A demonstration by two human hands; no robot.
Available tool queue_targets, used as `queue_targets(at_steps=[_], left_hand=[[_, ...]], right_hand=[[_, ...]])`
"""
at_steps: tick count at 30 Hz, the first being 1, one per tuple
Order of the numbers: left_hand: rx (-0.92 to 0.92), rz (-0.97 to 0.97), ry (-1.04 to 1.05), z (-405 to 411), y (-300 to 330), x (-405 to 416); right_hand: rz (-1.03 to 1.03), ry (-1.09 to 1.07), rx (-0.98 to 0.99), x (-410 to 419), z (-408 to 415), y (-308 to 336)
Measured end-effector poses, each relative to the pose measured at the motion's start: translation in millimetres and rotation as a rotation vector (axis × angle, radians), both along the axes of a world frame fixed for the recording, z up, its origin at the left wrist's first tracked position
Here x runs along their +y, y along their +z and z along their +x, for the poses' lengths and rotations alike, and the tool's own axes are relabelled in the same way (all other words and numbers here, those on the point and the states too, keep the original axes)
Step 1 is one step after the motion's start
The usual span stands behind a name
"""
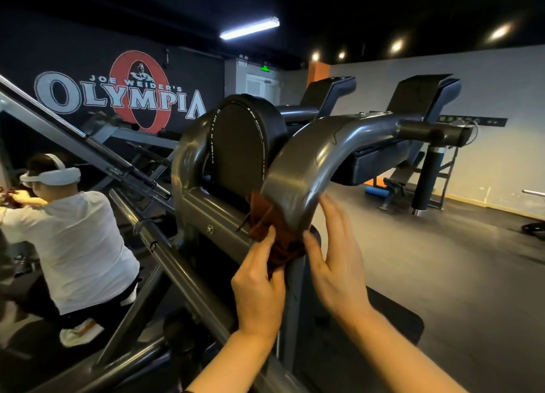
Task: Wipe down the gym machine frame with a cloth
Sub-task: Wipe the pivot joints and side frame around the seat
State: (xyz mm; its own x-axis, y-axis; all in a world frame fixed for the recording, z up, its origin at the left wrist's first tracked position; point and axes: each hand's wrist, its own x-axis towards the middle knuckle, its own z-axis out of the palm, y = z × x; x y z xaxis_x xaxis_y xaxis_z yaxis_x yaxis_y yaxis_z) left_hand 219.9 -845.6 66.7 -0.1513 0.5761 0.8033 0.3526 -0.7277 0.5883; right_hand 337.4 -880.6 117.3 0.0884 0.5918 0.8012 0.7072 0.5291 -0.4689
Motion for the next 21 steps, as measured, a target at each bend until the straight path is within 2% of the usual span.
queue_targets(at_steps=[3,6,8,9,10,13,14,16,17,19,21], left_hand=[[0.049,0.076,-0.024,7,2,-12],[0.047,-0.003,-0.095,8,-6,-28],[0.096,-0.143,-0.296,2,-15,-33],[0.138,-0.163,-0.393,-3,-18,-33],[0.155,-0.134,-0.402,-8,-17,-33],[0.006,-0.034,-0.221,-16,5,-17],[0.016,-0.046,-0.144,-16,15,-7],[0.175,-0.085,-0.056,-11,28,8],[0.242,-0.119,-0.073,-9,30,13],[0.265,-0.165,-0.137,-6,29,18],[0.235,-0.164,-0.166,-8,28,18]], right_hand=[[-0.057,0.039,0.148,-19,-19,-18],[-0.193,0.130,0.407,-25,-34,-30],[-0.292,0.162,0.619,-23,-32,-37],[-0.316,0.122,0.680,-23,-29,-39],[-0.299,0.066,0.692,-23,-25,-38],[-0.076,-0.004,0.580,-23,-17,-5],[0.005,0.001,0.494,-20,-14,10],[0.085,-0.029,0.205,-2,-8,36],[0.091,-0.065,0.035,11,-6,41],[0.064,-0.142,-0.215,31,-6,31],[0.066,-0.156,-0.263,37,-11,-1]])
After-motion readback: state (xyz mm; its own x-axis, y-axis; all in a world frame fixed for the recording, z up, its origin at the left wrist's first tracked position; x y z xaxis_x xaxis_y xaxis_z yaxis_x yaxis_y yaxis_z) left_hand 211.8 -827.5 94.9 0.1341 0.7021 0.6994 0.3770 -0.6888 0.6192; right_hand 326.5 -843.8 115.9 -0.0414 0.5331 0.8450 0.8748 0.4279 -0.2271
